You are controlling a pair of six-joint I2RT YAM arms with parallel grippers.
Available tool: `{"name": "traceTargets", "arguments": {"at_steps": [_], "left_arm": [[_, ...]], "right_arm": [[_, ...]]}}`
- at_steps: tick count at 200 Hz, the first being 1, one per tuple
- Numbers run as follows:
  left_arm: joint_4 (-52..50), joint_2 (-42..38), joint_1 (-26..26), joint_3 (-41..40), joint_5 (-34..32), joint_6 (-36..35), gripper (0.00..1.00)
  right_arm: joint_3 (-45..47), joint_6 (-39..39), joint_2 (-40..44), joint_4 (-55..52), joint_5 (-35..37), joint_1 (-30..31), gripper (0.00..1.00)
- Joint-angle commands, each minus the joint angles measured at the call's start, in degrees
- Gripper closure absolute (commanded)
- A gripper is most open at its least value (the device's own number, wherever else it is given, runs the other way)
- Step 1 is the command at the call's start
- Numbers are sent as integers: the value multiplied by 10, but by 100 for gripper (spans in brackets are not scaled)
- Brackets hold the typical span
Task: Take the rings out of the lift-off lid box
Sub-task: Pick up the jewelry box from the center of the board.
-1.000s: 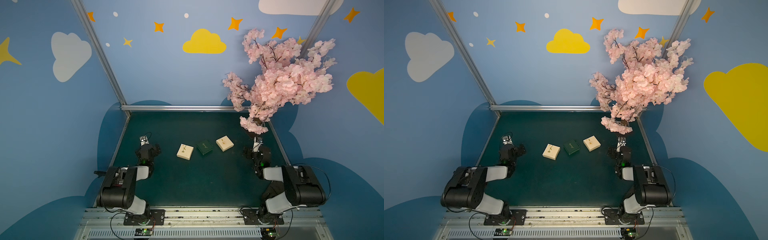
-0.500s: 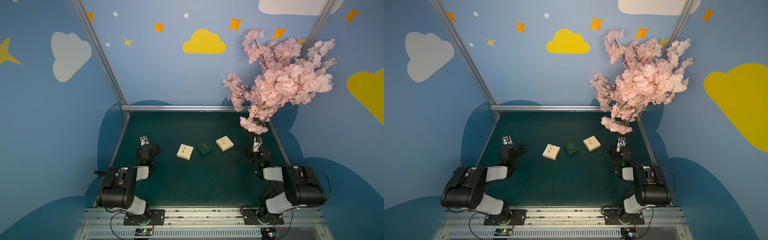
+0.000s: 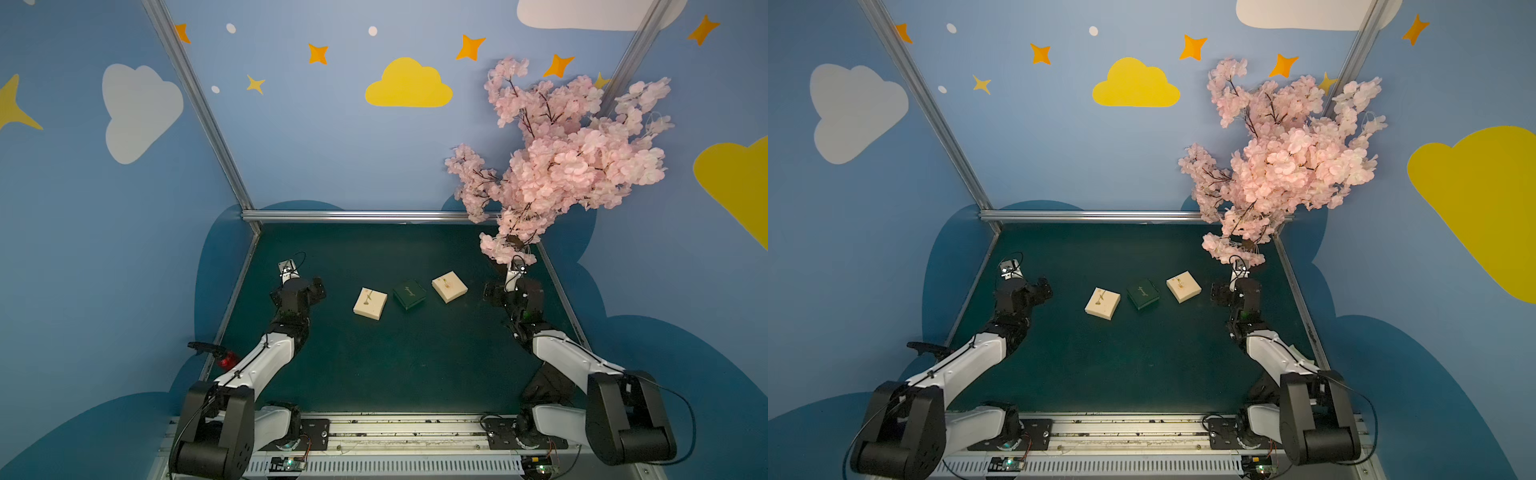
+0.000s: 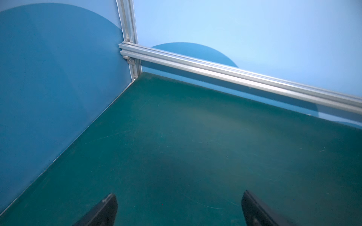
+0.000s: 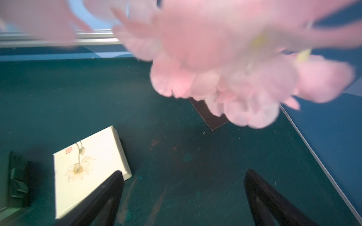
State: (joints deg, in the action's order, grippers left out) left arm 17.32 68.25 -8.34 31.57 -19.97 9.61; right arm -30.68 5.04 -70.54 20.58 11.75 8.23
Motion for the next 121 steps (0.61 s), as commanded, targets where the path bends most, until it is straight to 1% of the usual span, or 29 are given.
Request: {"name": "traceTargets", "arguments": {"at_steps": [1, 22, 32, 51, 71, 96, 110, 121], "left_arm": [[-149, -29, -39, 32, -42, 47, 0], [-217, -50, -90, 48, -84, 93, 1], [-245, -55, -105, 55, -85, 117, 1], [-290, -53, -131, 71, -60, 154, 0], [-328, -38, -170, 89, -35, 161, 1], [-376, -14, -215, 123, -12, 155, 0], [-395, 0, -225, 142, 11, 154, 1], [-404, 12, -225, 154, 43, 156, 0]], "right_arm": [[-36, 84, 45, -125, -14, 4, 3], [-47, 119, 78, -190, -61, 13, 3], [-49, 141, 97, -220, -77, 17, 3], [-46, 181, 128, -266, -101, 19, 3], [-29, 228, 157, -292, -143, 19, 3], [8, 255, 188, -285, -211, 19, 3], [31, 261, 206, -271, -243, 22, 3], [49, 261, 221, -255, -272, 24, 3]]}}
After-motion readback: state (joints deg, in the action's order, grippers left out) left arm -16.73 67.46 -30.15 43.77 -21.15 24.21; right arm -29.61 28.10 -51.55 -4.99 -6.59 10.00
